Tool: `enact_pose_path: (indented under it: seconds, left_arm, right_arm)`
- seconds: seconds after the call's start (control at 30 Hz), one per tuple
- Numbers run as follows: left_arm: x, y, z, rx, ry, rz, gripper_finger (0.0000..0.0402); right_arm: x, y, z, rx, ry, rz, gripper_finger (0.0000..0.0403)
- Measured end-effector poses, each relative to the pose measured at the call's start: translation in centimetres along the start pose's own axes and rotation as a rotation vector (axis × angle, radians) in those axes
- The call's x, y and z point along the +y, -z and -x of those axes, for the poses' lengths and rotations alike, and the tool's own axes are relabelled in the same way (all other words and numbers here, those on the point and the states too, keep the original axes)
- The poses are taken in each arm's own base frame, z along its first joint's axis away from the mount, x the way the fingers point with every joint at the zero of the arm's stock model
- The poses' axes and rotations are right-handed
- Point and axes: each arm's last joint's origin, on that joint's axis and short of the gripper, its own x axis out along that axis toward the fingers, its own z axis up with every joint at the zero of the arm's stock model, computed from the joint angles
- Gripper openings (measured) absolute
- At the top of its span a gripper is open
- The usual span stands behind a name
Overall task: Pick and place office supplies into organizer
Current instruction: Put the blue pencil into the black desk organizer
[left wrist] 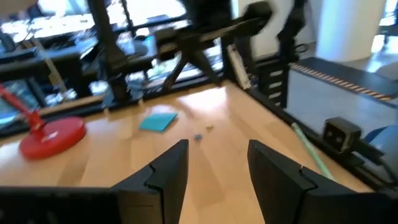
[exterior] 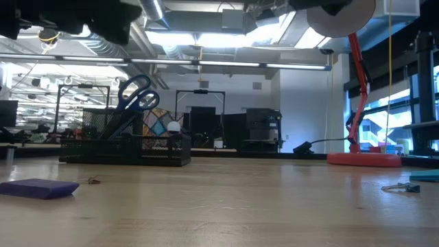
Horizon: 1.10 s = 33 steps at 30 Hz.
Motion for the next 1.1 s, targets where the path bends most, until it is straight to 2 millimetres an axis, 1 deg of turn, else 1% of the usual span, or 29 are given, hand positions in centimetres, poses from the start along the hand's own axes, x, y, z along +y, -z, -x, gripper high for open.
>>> enact_pose_path:
  seconds: [0.2,0.4,0.53,0.67,0.73,0.9,1.03,1.1]
  left_arm:
    - [0.0,0.5,-0.3,0.027,-0.037,0.061,0.0159]
    - [0.1,0.2,-0.3,-0.001,-0.04,0.062,0.0159]
    - [0.1,0.0,-0.3,-0.02,-0.042,0.026,0.0159]
    - [0.1,-0.1,-0.3,-0.031,-0.045,-0.043,0.0159]
    - [0.2,-0.4,-0.3,-0.062,-0.051,-0.047,0.0159]
    - [0.2,-0.9,-0.2,-0.113,-0.059,-0.029,0.0159]
    - [0.2,-0.9,-0.2,-0.108,-0.053,0.012,0.0159]
    - [0.2,-0.9,-0.2,-0.108,-0.052,0.024,0.0159]
  right_arm:
    - [2.6,-0.5,-2.2,0.224,0.088,-0.073,0.026]
    - [5.4,-0.8,-3.2,0.399,0.088,-0.19,0.026]
    - [7.1,-1.4,-3.2,0.448,0.096,-0.229,0.026]
    - [8.4,-1.6,-3.7,0.485,0.126,-0.237,0.026]
    - [8.9,-1.6,-4.3,0.514,0.128,-0.266,0.026]
    - [10.1,-0.8,-6.7,0.587,0.104,-0.338,0.026]
    - [11.1,-0.2,-7.9,0.623,0.087,-0.372,0.026]
    - [11.6,0.2,-8.2,0.629,0.088,-0.38,0.026]
